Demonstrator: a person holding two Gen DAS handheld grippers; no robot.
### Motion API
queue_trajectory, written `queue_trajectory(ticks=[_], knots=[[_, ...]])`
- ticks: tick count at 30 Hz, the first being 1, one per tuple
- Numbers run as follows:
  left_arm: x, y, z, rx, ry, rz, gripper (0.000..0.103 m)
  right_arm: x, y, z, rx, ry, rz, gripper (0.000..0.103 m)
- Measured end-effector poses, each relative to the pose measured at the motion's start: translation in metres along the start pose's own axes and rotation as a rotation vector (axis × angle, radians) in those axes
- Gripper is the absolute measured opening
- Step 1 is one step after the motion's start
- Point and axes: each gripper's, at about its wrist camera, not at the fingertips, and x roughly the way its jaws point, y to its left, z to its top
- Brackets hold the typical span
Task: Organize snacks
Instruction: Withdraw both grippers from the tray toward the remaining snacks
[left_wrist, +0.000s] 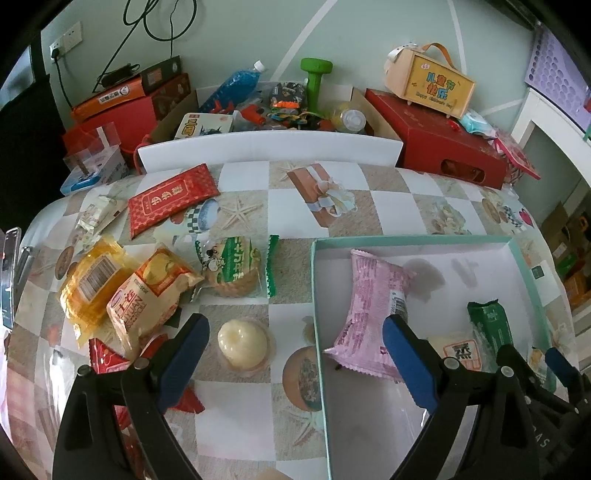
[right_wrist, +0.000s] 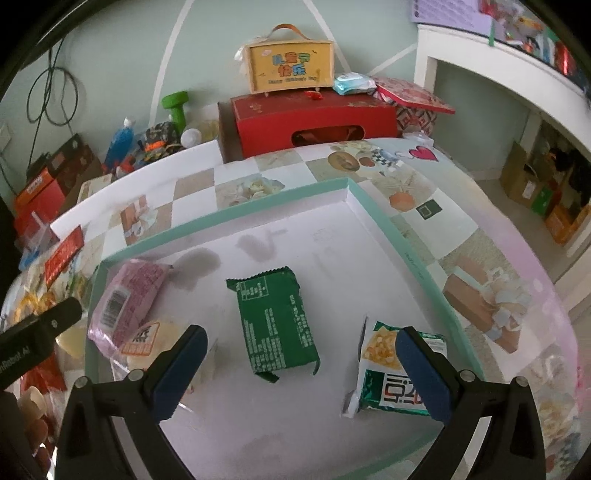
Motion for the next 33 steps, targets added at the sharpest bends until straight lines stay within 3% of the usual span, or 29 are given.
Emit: queue_trajectory(ticks=[6,18,23,33], knots=[[-0.014,0.001,-0.005,0.007,-0.015,-0.001,0.095,-0.011,0.012,0.000,-0.057,-0.013,-0.027,0.103],[-0.041,0.031,-0.016,-0.017,-0.042,0.047,0.095,-0.033,0.035,-0.003,-0.082,-0.056,0.048,0.103],[-0.049,0.056,-0.025,-0.070,-0.049,0.089,0.095,-0.042,0.058,-0.008,-0.136,-0.081,0.090,0.103],[-0.052,0.107,-0.053,-0.182,0.013,0.181,0.095,-0.056,0.107,-0.025,-0.249,-0.100,0.145,0.103]])
